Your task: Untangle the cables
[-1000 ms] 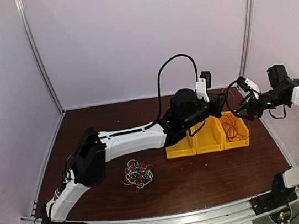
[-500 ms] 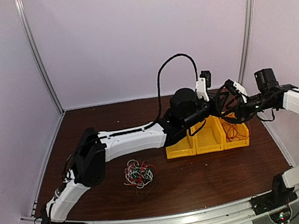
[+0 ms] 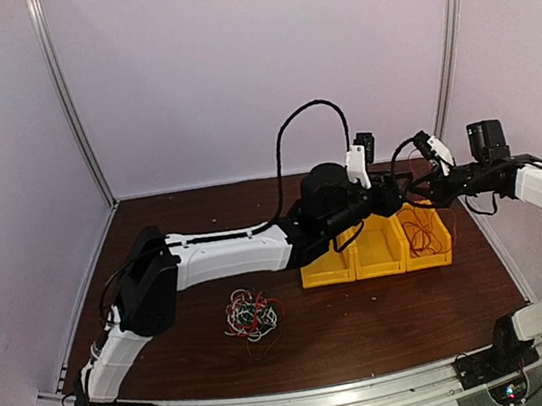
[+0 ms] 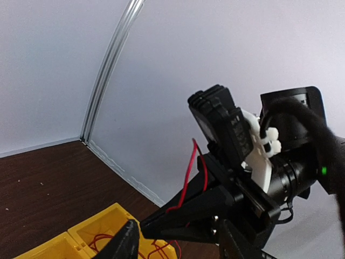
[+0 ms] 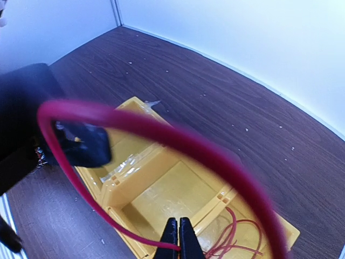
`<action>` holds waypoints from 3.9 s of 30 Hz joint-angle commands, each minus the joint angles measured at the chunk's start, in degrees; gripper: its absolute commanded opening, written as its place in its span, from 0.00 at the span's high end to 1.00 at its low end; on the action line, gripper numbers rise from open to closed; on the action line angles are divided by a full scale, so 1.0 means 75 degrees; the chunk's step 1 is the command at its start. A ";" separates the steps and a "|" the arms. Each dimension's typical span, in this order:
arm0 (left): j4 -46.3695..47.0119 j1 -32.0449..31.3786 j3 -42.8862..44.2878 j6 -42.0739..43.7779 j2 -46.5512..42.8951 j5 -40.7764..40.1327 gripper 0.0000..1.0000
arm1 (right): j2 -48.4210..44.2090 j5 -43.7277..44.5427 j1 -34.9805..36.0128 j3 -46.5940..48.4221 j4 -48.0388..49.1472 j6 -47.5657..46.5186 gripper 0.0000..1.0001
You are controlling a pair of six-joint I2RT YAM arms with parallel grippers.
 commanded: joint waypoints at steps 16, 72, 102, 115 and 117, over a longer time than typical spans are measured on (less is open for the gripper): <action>0.1413 0.0021 -0.5956 0.0986 -0.4123 -0.1640 0.43 | 0.2095 0.0504 -0.0854 -0.0065 0.0140 0.0251 1.00; 0.1255 0.0022 -0.6938 0.1130 -0.4948 -0.1843 0.42 | 0.3128 0.2794 -0.0190 0.0128 -0.0179 0.1543 1.00; 0.1225 0.0022 -0.7041 0.1105 -0.4936 -0.1733 0.42 | 0.1083 0.3755 -0.1019 0.0730 -0.1987 0.0606 0.40; 0.1369 0.0022 -0.7399 0.1047 -0.5071 -0.1765 0.42 | 0.2493 0.2149 -0.2274 0.0940 -0.2692 0.0237 0.54; 0.1383 0.0019 -0.7420 0.1033 -0.5071 -0.1762 0.42 | 0.2609 0.1955 -0.2362 0.0952 -0.2742 0.0183 0.58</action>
